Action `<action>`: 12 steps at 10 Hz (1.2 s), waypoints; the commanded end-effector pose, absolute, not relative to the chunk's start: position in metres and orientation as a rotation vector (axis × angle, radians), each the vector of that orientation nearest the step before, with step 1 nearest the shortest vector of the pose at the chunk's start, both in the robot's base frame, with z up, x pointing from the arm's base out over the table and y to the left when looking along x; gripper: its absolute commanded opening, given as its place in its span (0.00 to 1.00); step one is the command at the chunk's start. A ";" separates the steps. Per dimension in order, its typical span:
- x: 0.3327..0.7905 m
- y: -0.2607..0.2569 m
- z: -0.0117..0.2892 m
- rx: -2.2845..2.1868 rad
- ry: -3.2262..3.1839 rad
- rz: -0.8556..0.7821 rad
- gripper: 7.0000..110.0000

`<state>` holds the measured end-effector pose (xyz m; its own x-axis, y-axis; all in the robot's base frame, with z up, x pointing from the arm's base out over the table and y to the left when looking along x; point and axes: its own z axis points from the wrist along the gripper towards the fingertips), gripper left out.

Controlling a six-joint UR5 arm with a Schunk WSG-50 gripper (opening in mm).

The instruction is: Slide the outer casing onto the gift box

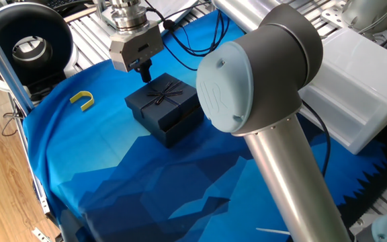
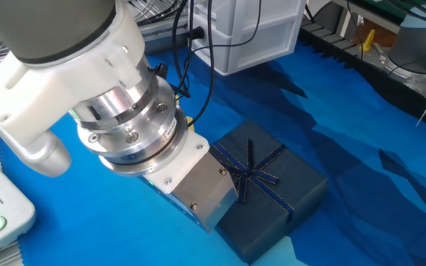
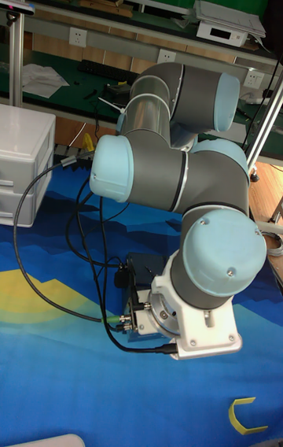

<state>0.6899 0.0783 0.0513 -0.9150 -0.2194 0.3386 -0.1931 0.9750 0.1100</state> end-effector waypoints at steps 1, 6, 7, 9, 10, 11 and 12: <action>0.691 0.085 0.055 0.294 -2.772 -0.148 0.00; 0.720 0.114 0.050 0.290 -2.873 -0.259 0.00; 0.720 0.121 0.048 0.285 -2.870 -0.269 0.00; 0.714 0.130 0.051 0.281 -2.856 -0.269 0.00; 0.710 0.135 0.051 0.279 -2.852 -0.269 0.00; 0.707 0.138 0.048 0.269 -2.850 -0.261 0.00; 0.705 0.139 0.044 0.267 -2.848 -0.248 0.00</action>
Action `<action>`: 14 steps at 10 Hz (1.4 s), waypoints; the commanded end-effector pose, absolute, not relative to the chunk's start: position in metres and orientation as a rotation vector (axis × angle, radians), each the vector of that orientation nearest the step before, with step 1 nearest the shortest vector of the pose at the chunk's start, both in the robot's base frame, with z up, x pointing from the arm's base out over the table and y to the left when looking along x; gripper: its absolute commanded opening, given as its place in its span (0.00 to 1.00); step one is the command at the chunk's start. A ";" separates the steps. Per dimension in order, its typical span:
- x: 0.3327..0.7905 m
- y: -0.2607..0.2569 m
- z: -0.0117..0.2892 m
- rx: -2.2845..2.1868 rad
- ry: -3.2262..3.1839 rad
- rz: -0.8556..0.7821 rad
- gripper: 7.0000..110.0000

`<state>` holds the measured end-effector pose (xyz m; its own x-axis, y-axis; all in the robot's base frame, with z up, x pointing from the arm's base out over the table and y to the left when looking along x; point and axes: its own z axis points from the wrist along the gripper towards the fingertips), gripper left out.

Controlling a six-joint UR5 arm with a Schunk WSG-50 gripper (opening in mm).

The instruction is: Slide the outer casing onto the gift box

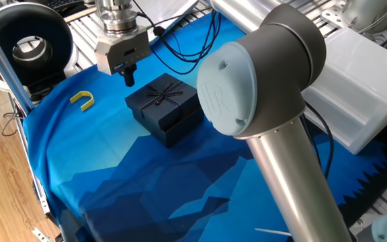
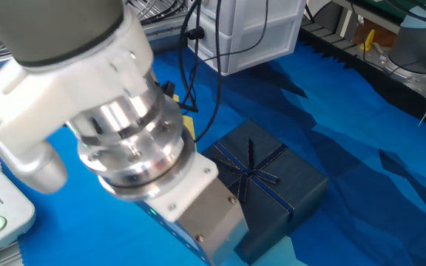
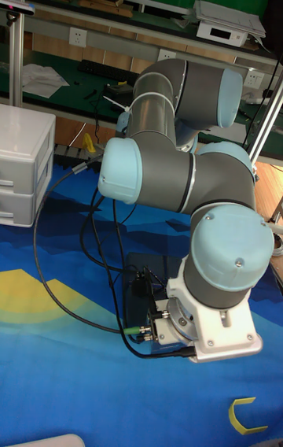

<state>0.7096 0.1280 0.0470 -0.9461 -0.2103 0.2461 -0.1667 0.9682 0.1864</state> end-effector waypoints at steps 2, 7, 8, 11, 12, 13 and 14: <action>0.698 0.134 0.041 0.285 -2.832 -0.240 0.00; 0.692 0.128 0.040 0.288 -2.819 -0.218 0.00; 0.691 0.127 0.039 0.288 -2.814 -0.208 0.00; 0.684 0.122 0.040 0.324 -2.785 -0.191 0.00; 0.683 0.122 0.041 0.325 -2.780 -0.189 0.00; 0.683 0.121 0.041 0.325 -2.780 -0.187 0.00; 0.683 0.121 0.041 0.325 -2.780 -0.189 0.00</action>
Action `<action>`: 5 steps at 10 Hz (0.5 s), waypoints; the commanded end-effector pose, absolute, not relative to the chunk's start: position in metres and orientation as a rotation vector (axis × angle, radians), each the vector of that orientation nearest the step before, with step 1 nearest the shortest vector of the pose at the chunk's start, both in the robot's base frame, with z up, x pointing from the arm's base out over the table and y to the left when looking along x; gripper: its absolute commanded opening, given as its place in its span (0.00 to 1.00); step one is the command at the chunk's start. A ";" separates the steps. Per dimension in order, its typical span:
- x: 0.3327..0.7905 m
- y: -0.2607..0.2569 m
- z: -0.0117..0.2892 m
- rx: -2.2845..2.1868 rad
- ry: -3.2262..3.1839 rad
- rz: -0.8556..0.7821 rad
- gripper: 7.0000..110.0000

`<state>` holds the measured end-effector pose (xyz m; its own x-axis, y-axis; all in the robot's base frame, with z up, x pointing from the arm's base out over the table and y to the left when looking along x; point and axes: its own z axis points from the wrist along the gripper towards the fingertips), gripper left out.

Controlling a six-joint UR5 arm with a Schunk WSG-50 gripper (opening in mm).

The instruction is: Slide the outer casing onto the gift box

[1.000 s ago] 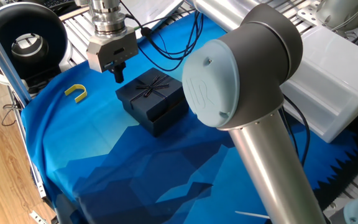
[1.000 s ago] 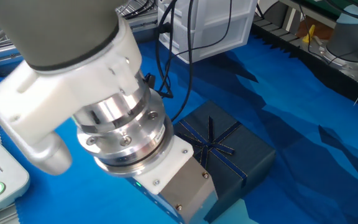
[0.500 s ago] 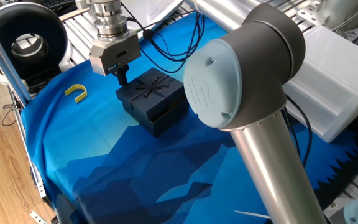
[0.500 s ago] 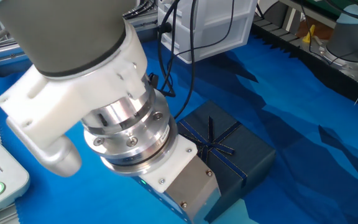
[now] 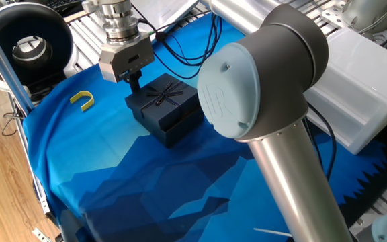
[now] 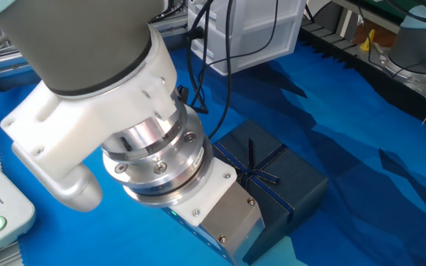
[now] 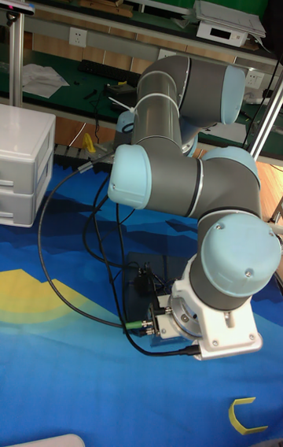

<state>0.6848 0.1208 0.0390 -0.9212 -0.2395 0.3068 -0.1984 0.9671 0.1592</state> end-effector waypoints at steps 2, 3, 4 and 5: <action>0.681 0.122 0.042 0.323 -2.774 -0.192 0.00; 0.681 0.122 0.043 0.324 -2.771 -0.196 0.00; 0.680 0.122 0.043 0.325 -2.770 -0.195 0.00; 0.680 0.121 0.043 0.327 -2.768 -0.191 0.00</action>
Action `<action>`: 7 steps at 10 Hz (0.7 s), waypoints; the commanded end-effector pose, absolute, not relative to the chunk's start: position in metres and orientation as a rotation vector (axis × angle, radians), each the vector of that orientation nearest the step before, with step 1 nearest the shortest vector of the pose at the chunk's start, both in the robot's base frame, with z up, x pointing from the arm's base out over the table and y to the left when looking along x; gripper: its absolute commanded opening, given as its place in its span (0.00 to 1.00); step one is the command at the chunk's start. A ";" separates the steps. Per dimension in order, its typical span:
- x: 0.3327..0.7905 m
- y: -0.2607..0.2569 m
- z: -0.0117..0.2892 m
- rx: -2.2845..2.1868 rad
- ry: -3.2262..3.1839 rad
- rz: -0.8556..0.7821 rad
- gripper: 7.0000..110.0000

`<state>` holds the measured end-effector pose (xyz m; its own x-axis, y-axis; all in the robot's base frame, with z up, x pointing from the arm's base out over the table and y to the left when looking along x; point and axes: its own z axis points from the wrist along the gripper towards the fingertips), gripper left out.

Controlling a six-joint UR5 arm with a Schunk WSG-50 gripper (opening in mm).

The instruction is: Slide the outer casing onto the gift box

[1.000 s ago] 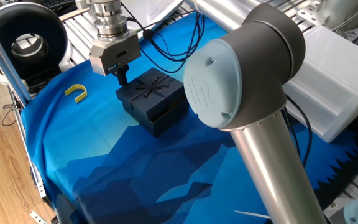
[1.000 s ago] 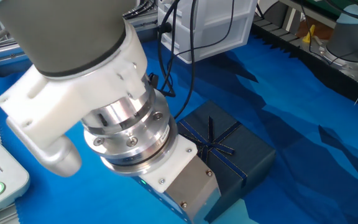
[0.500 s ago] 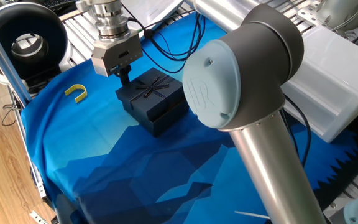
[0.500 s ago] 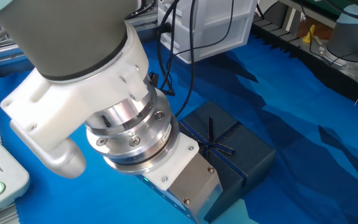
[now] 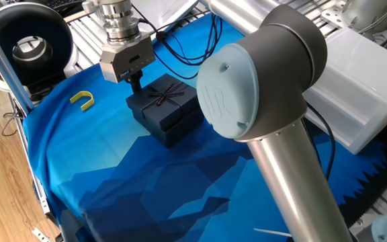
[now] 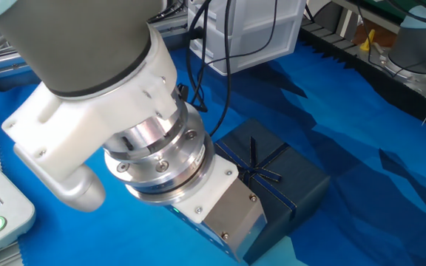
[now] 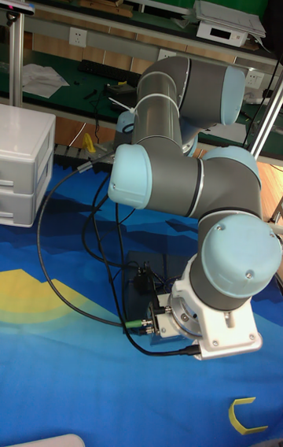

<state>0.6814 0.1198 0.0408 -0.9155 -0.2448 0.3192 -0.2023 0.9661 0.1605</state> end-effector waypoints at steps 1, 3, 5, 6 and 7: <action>0.679 0.121 0.044 0.326 -2.766 -0.191 0.00; 0.678 0.121 0.047 0.328 -2.762 -0.192 0.00; 0.675 0.121 0.051 0.331 -2.754 -0.197 0.00; 0.674 0.121 0.053 0.333 -2.752 -0.198 0.00; 0.673 0.120 0.053 0.335 -2.750 -0.198 0.00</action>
<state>0.6753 0.1185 0.0486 -0.9081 -0.2518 0.3345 -0.2063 0.9643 0.1659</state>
